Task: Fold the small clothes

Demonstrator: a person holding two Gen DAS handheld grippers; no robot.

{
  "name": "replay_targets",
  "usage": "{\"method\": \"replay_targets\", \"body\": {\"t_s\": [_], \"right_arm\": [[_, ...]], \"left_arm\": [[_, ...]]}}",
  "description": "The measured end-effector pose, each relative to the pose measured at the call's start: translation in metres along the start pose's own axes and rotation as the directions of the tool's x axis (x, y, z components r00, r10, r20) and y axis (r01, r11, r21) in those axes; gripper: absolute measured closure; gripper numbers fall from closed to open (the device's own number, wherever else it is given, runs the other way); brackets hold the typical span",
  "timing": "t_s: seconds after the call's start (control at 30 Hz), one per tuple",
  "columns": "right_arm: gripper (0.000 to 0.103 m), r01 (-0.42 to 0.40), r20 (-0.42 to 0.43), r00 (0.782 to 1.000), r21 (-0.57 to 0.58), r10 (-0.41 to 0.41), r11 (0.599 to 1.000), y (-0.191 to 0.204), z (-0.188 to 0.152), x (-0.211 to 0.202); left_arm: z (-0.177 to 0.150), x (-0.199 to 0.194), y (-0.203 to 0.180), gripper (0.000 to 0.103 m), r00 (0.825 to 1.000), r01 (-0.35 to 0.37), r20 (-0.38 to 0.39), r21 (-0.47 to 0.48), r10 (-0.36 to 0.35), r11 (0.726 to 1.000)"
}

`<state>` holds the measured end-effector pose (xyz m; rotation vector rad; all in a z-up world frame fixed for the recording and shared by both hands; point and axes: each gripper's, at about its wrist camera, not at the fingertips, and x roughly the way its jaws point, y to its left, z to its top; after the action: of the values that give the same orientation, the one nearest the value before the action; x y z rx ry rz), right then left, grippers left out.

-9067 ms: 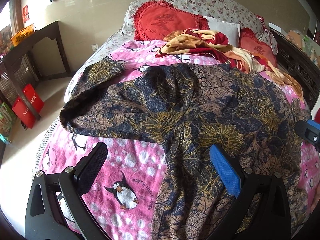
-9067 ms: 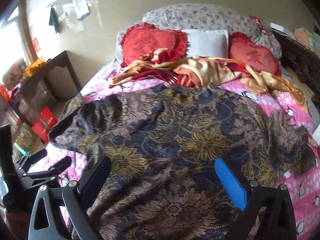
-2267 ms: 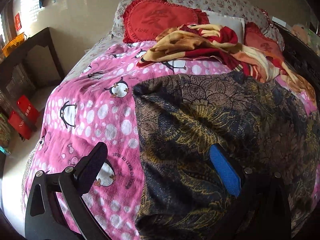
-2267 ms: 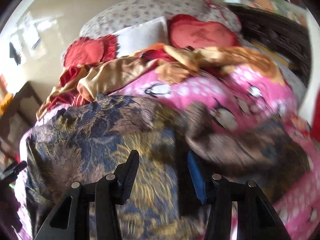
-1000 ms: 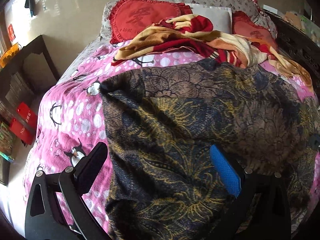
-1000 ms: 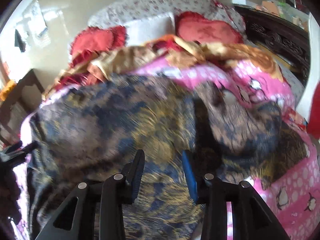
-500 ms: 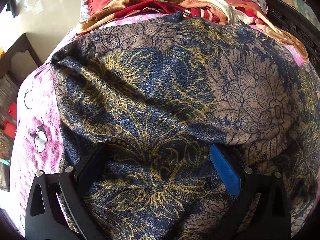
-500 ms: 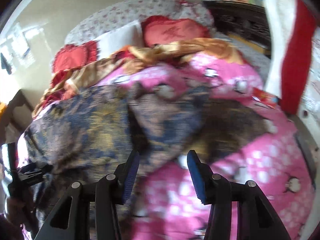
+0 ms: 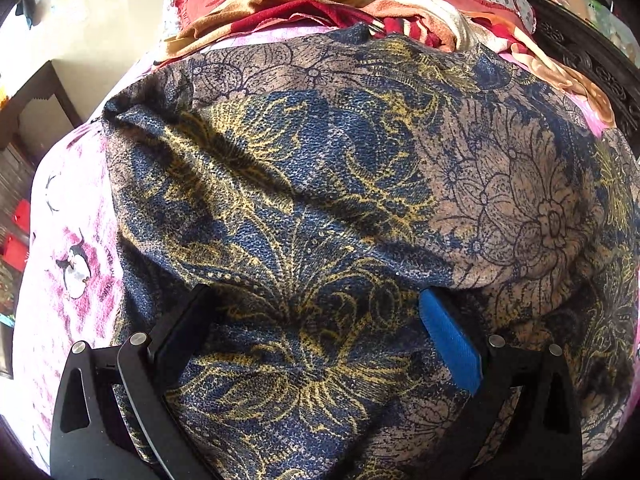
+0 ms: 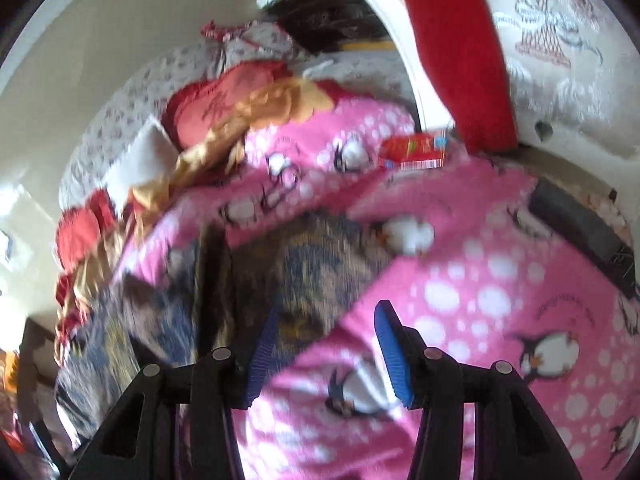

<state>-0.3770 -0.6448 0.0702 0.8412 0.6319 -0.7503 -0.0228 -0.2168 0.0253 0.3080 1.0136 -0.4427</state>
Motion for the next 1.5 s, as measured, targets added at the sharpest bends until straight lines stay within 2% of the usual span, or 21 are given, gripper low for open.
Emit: {"method": "replay_targets", "body": {"t_s": [0.1,0.3,0.37,0.43,0.5,0.53,0.6,0.63,0.67,0.73,0.83,0.93,1.0,1.03,1.07,1.13,1.17,1.23,1.3,1.43,1.5], "right_arm": [[0.055,0.008,-0.007,1.000,0.045,-0.008,0.999,-0.002,0.019,0.007],[0.054,-0.127,-0.043,0.991,0.035,0.129,0.991,0.030,0.036,0.018],[0.040,-0.168,-0.078,0.983,0.017,0.169,0.986,0.049,0.038,0.029],[0.037,-0.196,-0.138,0.971,0.015,0.196,0.980,0.067,0.041,0.050],[0.037,-0.169,-0.180,0.969,0.030,0.172,0.985,0.074,0.044,0.069],[0.038,-0.170,-0.212,0.961,0.042,0.176,0.984,0.077,0.044,0.081],[0.065,-0.185,-0.271,0.943,0.054,0.193,0.981,0.080,0.043,0.098],[0.087,-0.161,-0.266,0.949,0.043,0.166,0.986,0.080,0.043,0.099],[0.090,-0.146,-0.233,0.961,0.027,0.148,0.989,0.081,0.044,0.092],[0.092,-0.191,-0.126,0.973,0.009,0.191,0.982,0.085,0.047,0.063],[0.092,-0.278,0.041,0.959,-0.050,0.280,0.959,0.090,0.040,-0.012],[0.092,-0.228,0.132,0.961,-0.111,0.242,0.967,0.080,0.004,-0.064],[0.092,-0.171,0.102,0.978,-0.109,0.182,0.979,0.061,-0.031,-0.074],[0.090,-0.150,0.043,0.987,-0.101,0.155,0.983,0.050,-0.049,-0.070],[0.088,-0.147,-0.072,0.988,-0.104,0.140,0.984,0.039,-0.071,-0.061],[0.081,-0.160,-0.238,0.962,-0.095,0.134,0.983,0.023,-0.102,-0.049],[0.078,-0.148,-0.281,0.952,-0.090,0.117,0.985,0.014,-0.116,-0.048],[0.076,-0.081,-0.270,0.962,-0.107,0.050,0.991,-0.001,-0.123,-0.058],[0.074,-0.040,-0.191,0.981,-0.096,0.021,0.995,-0.009,-0.107,-0.071],[0.046,-0.045,-0.063,0.997,-0.079,0.040,0.996,0.000,-0.062,-0.077],[0.046,-0.021,-0.053,0.998,-0.113,0.015,0.993,0.019,-0.045,-0.063]], "left_arm": [[0.001,0.000,-0.003,0.000,1.000,-0.005,0.003,0.002,0.005,1.000],[0.001,0.002,-0.004,0.000,1.000,-0.007,0.003,-0.002,0.007,1.000],[0.001,0.002,-0.005,0.000,1.000,-0.010,0.006,0.000,0.010,1.000],[0.000,0.001,-0.005,0.000,1.000,-0.011,0.008,0.004,0.011,1.000],[0.001,0.002,-0.006,0.000,1.000,-0.007,0.005,0.006,0.007,1.000],[0.001,0.001,-0.006,0.000,1.000,-0.005,0.002,0.006,0.005,1.000],[0.001,0.001,-0.006,0.000,1.000,0.000,-0.004,0.008,0.000,1.000],[0.001,0.000,-0.005,0.000,1.000,0.004,-0.007,0.012,-0.004,1.000],[0.001,-0.001,-0.004,0.000,1.000,0.009,-0.009,0.015,-0.009,1.000],[0.001,-0.003,-0.002,0.000,1.000,0.016,-0.010,0.018,-0.016,1.000],[0.002,-0.005,0.001,0.000,1.000,0.019,-0.005,0.014,-0.019,1.000],[0.001,-0.005,0.003,0.000,1.000,0.028,0.000,0.001,-0.028,1.000],[0.000,-0.005,0.003,0.000,1.000,0.030,-0.001,0.005,-0.030,1.000],[-0.001,-0.006,0.001,0.000,1.000,0.031,0.001,0.014,-0.031,0.999],[-0.002,-0.007,0.000,0.000,0.999,0.032,0.004,0.023,-0.032,0.999],[-0.002,-0.009,-0.001,0.000,0.999,0.031,0.008,0.037,-0.031,0.999],[-0.003,-0.010,-0.002,0.000,1.000,0.029,0.009,0.040,-0.030,0.999],[-0.002,-0.010,-0.002,0.000,1.000,0.029,0.011,0.039,-0.030,0.999],[-0.001,-0.011,-0.002,0.000,1.000,0.028,0.013,0.034,-0.028,0.999],[-0.001,-0.015,-0.002,0.000,0.999,0.032,0.018,0.025,-0.033,0.999],[-0.002,-0.017,-0.003,0.000,0.999,0.029,0.018,0.033,-0.029,0.999]]}}
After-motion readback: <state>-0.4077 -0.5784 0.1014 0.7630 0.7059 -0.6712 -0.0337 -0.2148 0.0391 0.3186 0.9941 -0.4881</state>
